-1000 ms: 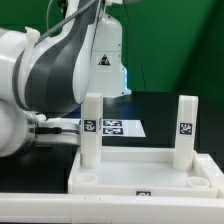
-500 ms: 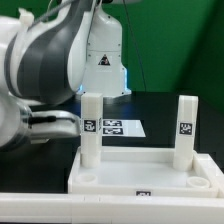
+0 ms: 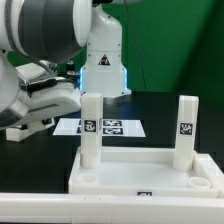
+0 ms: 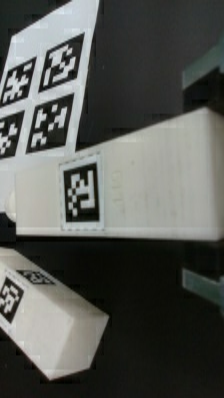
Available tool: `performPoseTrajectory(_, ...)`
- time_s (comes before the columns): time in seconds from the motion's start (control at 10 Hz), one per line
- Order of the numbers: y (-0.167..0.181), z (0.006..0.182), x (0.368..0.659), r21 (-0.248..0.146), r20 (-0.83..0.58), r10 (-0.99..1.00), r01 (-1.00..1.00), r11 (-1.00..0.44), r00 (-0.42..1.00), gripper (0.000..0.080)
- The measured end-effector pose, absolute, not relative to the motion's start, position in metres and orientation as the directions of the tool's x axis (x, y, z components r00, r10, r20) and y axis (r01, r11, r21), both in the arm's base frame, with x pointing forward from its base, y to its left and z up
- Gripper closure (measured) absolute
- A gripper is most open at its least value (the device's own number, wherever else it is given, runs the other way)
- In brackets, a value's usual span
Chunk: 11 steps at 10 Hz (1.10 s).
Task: Assemble desk
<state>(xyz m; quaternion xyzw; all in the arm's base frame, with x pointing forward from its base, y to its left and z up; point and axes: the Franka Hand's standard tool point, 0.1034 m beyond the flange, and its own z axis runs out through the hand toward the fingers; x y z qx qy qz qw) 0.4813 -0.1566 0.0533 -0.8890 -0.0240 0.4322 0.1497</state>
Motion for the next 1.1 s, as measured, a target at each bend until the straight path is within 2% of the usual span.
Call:
performPoseTrajectory(0.2,-0.159,0.055,0.486,-0.281,-0.746,0.166,-0.079,-0.956,0.644,0.0508)
performPoseTrajectory(0.3,-0.159,0.066,0.493,-0.287,-0.749,0.171,-0.081,-0.954,0.640,0.0508)
performPoseTrajectory(0.4,-0.163,0.085,0.519,-0.270,-0.680,0.157,-0.046,-0.962,0.716,0.0508)
performPoseTrajectory(0.6,-0.166,0.113,0.538,-0.250,-0.599,0.128,-0.033,-0.968,0.790,0.0508)
performPoseTrajectory(1.1,-0.179,0.117,0.555,-0.189,-0.329,0.044,-0.020,-0.982,0.943,0.0508)
